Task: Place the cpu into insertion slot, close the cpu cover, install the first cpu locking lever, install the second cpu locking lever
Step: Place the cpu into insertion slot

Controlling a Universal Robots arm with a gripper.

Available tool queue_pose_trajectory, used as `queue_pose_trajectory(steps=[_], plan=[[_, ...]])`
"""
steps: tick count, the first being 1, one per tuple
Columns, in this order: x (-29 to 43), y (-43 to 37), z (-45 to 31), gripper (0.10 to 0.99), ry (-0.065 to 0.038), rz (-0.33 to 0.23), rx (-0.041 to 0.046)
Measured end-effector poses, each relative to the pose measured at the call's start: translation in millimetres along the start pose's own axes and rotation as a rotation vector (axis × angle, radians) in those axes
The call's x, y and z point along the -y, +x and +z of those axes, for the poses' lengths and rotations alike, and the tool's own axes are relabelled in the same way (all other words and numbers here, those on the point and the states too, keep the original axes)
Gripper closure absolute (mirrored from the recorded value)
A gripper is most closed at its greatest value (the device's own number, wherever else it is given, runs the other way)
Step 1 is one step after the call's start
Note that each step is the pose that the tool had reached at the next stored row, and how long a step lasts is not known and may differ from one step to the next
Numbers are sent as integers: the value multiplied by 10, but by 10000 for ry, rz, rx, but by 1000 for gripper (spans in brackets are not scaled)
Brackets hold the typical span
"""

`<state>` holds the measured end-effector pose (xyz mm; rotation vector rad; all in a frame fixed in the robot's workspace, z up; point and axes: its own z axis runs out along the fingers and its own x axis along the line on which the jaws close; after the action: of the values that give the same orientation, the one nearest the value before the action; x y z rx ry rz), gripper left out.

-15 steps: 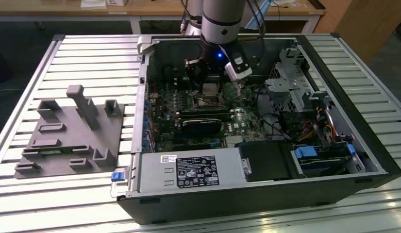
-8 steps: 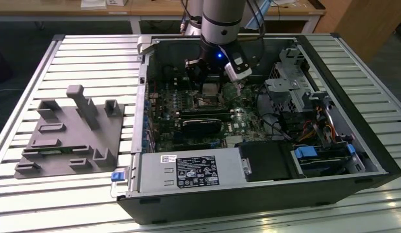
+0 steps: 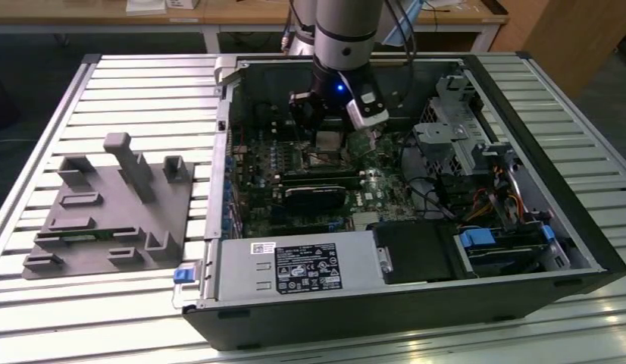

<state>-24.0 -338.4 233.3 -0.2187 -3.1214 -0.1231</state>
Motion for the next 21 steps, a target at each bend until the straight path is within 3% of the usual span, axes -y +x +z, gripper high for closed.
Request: queue_pose_trajectory(steps=[14,21], plan=[[1,0,11,545,35,1940,159],[1,0,11,545,42,2448,200]])
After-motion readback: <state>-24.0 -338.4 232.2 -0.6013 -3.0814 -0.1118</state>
